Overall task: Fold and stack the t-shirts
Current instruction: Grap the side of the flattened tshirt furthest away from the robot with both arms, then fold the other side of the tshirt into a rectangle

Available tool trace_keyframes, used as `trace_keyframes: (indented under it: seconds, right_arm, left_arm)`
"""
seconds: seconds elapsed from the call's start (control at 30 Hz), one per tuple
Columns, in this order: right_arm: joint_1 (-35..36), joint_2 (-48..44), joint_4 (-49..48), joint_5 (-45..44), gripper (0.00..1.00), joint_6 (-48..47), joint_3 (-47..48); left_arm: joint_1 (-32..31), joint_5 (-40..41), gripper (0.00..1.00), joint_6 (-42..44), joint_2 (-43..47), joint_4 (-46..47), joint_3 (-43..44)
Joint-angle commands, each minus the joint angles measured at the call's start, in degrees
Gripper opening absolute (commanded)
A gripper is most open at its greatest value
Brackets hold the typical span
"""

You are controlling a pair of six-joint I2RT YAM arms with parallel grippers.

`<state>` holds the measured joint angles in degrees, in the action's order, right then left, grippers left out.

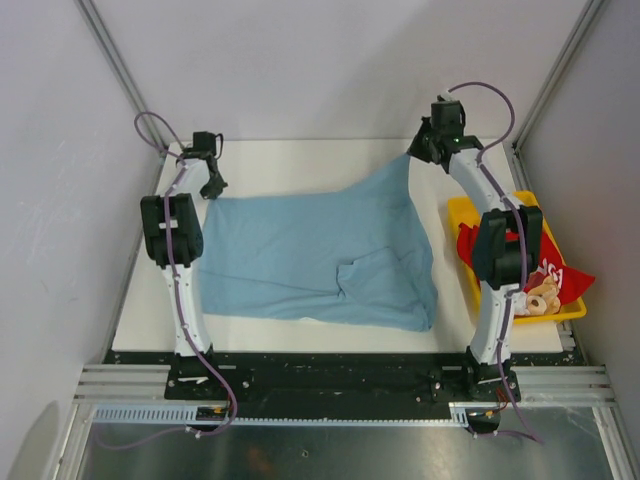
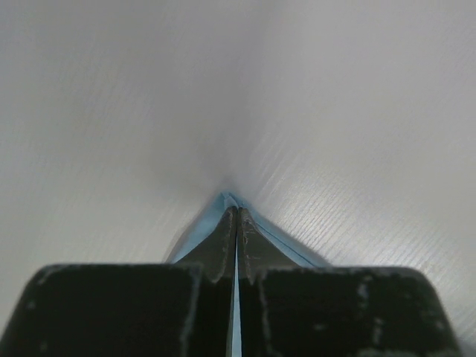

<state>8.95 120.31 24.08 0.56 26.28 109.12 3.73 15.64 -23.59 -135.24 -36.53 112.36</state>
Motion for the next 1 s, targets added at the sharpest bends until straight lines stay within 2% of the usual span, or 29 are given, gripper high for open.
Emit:
trace_keyframes:
  seconds: [0.0, 0.33, 0.97]
  right_arm:
    - [0.4, -6.6, -2.4, 1.3, 0.0, 0.7, -5.3]
    - [0.8, -17.5, -3.7, 2.4, 0.0, 1.6, -18.3]
    - [4.1, -34.0, 3.4, 3.2, 0.0, 3.4, -36.8]
  left_arm:
    - [0.6, -0.6, 0.0, -1.2, 5.4, 1.2, 0.5]
    - [0.8, -2.4, 0.0, -2.6, 11.8, 3.6, -6.8]
    - [3.1, -4.0, 0.0, -5.8, 23.8, 5.9, -25.7]
